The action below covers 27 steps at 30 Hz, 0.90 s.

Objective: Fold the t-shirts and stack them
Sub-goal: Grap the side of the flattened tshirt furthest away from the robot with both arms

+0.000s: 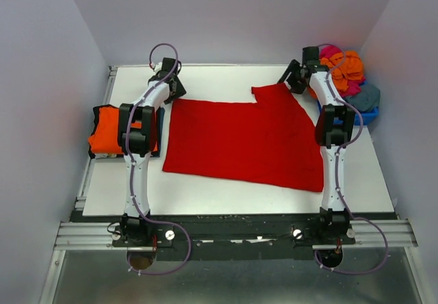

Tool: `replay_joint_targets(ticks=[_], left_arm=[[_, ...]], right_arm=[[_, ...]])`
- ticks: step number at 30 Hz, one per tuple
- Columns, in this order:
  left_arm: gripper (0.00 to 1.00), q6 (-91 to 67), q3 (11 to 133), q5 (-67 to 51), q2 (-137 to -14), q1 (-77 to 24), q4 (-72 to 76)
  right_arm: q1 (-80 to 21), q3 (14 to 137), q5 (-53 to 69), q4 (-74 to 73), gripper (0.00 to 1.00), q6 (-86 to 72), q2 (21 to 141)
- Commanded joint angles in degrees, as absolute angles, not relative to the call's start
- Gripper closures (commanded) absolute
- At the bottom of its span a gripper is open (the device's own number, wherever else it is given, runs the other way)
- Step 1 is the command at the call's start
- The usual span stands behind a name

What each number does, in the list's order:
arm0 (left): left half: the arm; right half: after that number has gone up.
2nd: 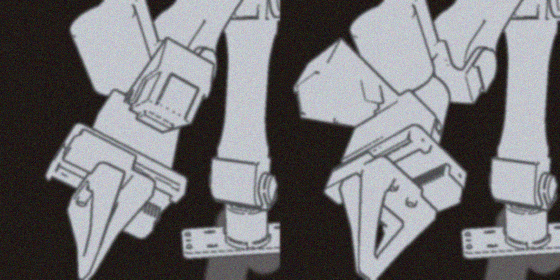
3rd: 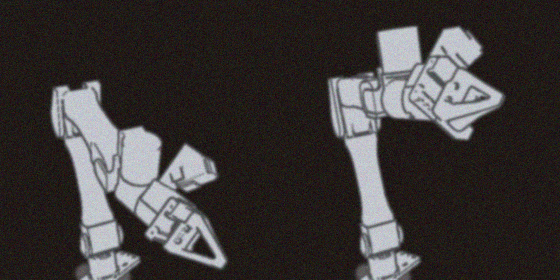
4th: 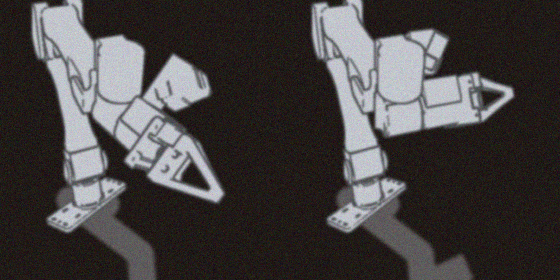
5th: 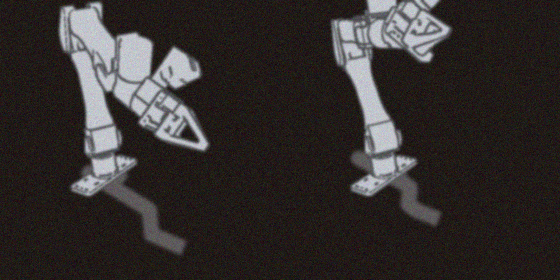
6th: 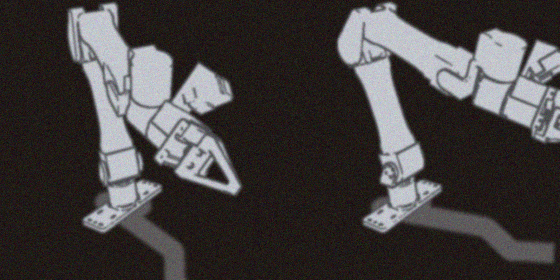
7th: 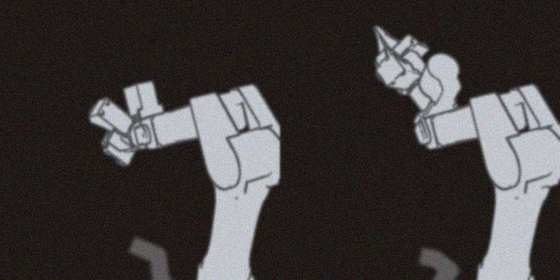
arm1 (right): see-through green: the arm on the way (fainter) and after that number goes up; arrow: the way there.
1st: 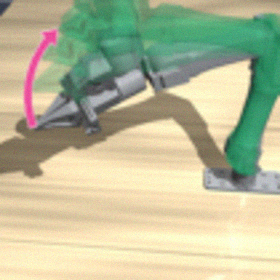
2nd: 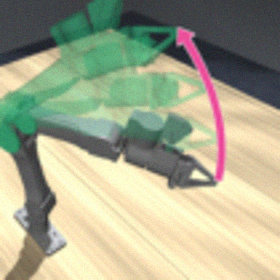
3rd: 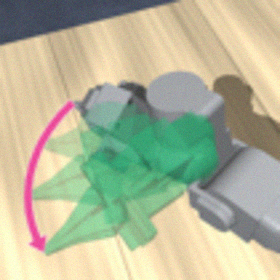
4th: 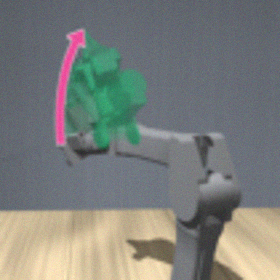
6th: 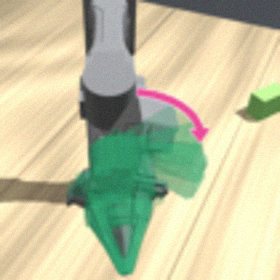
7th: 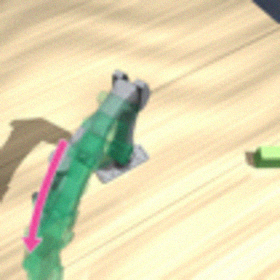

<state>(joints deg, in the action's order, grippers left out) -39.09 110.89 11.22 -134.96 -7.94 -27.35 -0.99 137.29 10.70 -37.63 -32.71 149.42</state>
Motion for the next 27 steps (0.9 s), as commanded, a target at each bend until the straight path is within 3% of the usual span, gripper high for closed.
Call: replay_joint_targets(ticks=[1,11,18,21,27], left_arm=[[0.4,-39.46,111.01,8.0,-136.67,-7.65,-28.39],[0.41,-39.55,108.81,5.8,-136.32,-7.65,-26.28],[0.41,-38.94,108.11,5.28,-135.97,-7.12,-25.75],[0.41,-38.85,108.02,4.84,-135.88,-6.86,-25.49],[0.41,-38.67,107.84,3.78,-135.97,-6.86,-25.05]], right_arm=[[-0.62,138.34,5.2,-37.18,0.26,-35.86,150.38],[-0.35,139.74,0.79,-38.4,0.27,-34.01,150.02],[-0.44,141.94,5.45,-40.34,0.31,-37.17,152.49],[-0.79,140.45,6.41,-39.81,0.4,-37.44,152.32],[-1.41,139.57,5.98,-40.25,0.41,-37.27,151.7]])
